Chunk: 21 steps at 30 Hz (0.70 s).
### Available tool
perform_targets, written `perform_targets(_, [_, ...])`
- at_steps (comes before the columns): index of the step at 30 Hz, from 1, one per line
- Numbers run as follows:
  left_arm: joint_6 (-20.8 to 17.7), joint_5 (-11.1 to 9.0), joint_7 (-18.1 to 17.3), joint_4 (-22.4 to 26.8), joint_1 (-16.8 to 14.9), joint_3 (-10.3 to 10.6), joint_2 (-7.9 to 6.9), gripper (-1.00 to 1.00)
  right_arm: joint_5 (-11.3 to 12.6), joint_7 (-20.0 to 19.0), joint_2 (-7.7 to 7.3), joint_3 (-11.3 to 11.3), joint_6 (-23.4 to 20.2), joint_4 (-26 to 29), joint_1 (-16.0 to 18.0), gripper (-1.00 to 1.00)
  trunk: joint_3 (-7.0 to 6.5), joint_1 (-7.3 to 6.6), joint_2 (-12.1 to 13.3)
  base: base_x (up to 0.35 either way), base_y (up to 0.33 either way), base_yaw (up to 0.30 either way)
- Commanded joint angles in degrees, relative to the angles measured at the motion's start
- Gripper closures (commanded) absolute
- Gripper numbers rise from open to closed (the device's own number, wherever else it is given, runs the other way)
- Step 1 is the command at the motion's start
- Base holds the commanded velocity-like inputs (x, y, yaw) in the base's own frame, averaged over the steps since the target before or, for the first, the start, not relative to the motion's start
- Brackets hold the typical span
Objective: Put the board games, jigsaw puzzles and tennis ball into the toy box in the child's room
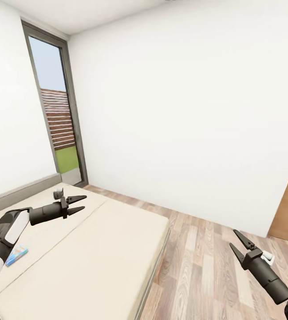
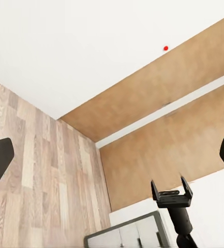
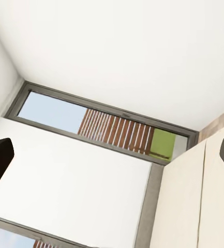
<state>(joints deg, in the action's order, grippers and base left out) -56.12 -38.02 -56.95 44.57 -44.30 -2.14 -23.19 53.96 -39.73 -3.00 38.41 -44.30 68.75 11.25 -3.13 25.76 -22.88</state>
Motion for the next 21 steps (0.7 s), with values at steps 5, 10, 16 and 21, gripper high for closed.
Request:
perform_targets(5, [-0.22,0.05,-0.18,-0.01,0.0,-0.05,-0.01,-1.0,0.1,-0.09,0.02,0.09,-0.35,-0.02,0.07,-1.0,-0.21,0.02,-0.04,-0.031,0.171,-0.257])
perform_targets(10, [-0.22,0.05,-0.18,-0.01,0.0,-0.05,-0.01,-1.0,0.09,-0.09,0.02,0.09,-0.35,-0.02,0.08,-1.0,-0.45,0.02,-0.04,-0.011,0.085,-0.256])
perform_targets(16, [-0.22,0.05,-0.18,-0.01,0.0,-0.05,-0.01,-1.0,0.09,-0.09,0.02,0.09,-0.35,-0.02,0.07,-1.0,-0.73,0.02,-0.04,-0.04,0.071,-0.256])
perform_targets(21, [-0.22,0.05,-0.18,-0.01,0.0,-0.05,-0.01,-1.0,0.13,-0.09,0.02,0.09,-0.35,-0.02,0.04,-1.0,-0.97,0.02,-0.04,-0.091,0.12,-0.242])
